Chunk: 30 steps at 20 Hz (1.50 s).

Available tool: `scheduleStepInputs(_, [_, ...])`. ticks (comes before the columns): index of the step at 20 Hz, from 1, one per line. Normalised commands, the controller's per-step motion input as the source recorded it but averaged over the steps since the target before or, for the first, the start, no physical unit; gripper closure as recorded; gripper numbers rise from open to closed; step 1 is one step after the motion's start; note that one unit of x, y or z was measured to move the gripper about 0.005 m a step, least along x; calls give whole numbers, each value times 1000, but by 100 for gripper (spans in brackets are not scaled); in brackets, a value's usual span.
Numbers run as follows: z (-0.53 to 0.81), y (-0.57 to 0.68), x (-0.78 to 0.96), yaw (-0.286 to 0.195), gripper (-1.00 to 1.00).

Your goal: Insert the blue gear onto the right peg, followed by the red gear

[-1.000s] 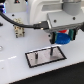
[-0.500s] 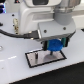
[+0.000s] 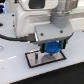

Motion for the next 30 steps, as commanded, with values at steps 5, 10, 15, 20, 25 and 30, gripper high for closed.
scheduleStepInputs(5, [-147, -1, 367, 0, 100])
scheduleStepInputs(10, [-363, 24, 235, 0, 100])
scheduleStepInputs(15, [-50, 137, 74, 0, -100])
scheduleStepInputs(20, [478, 214, -118, 0, -100])
scheduleStepInputs(25, [600, 138, -321, 0, -100])
scheduleStepInputs(30, [165, 278, -540, 0, -100])
